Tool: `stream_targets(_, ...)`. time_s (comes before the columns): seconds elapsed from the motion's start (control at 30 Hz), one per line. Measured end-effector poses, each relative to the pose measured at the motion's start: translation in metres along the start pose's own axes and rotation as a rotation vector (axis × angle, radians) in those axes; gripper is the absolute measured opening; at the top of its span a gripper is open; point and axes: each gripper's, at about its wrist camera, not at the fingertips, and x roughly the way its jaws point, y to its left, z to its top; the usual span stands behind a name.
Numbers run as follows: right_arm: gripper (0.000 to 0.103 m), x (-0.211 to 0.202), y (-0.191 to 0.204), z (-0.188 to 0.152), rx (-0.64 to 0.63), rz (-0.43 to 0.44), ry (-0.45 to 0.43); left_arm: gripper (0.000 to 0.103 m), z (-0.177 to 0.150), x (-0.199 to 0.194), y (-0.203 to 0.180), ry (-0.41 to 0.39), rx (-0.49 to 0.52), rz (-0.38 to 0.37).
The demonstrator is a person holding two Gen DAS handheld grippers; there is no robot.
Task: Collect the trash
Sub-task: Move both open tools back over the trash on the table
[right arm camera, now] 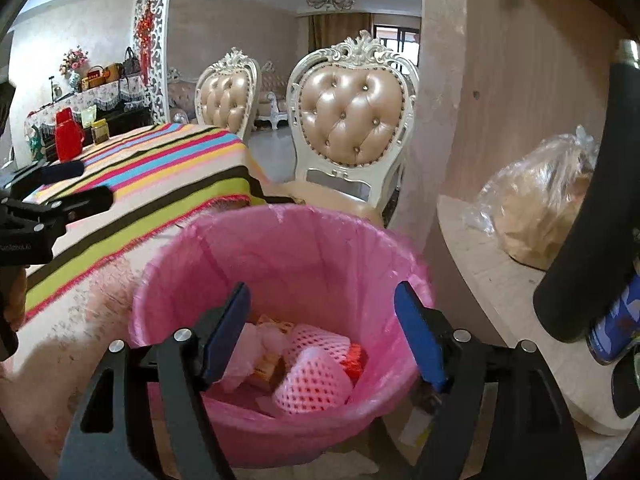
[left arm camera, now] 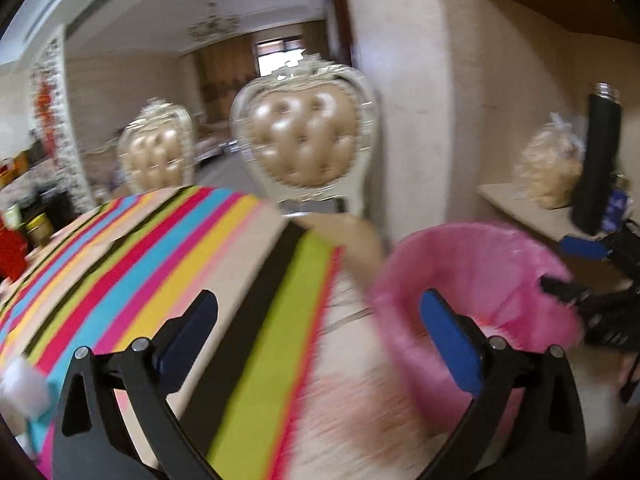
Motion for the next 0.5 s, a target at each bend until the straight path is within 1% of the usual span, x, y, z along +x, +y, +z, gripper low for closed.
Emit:
stream_targets(0.03,0.071,-0.001,0.006,0.002,-0.007,0.012,-0.004,0.098,-0.005,-0.004,0.011,0.012,-0.006,0.029)
stream_targets(0.1,0.076,-0.001,0.024,0.008,-0.024,0.051,-0.008,0.098,-0.017,-0.015,0.034,0.032,-0.018,0.085)
stream_targets(0.2,0.080,0.002,0.065,0.018,-0.069,0.148,-0.009,0.098,-0.037,-0.035,0.071,0.062,-0.054,0.164)
stream_targets(0.23,0.080,0.004,0.086,0.022,-0.103,0.189,-0.009,0.098,-0.045,-0.043,0.084,0.073,-0.075,0.185)
stream_targets(0.33,0.082,0.006,0.140,0.030,-0.186,0.275,-0.019,0.098,-0.066,-0.068,0.122,0.098,-0.138,0.250)
stream_targets(0.37,0.082,0.006,0.158,0.033,-0.208,0.307,-0.020,0.098,-0.075,-0.079,0.139,0.105,-0.164,0.284)
stream_targets(0.47,0.082,0.005,0.212,0.037,-0.268,0.400,-0.019,0.098,-0.095,-0.110,0.172,0.103,-0.209,0.376)
stream_targets(0.5,0.082,0.004,0.228,0.038,-0.288,0.425,-0.017,0.098,-0.104,-0.122,0.186,0.105,-0.226,0.418)
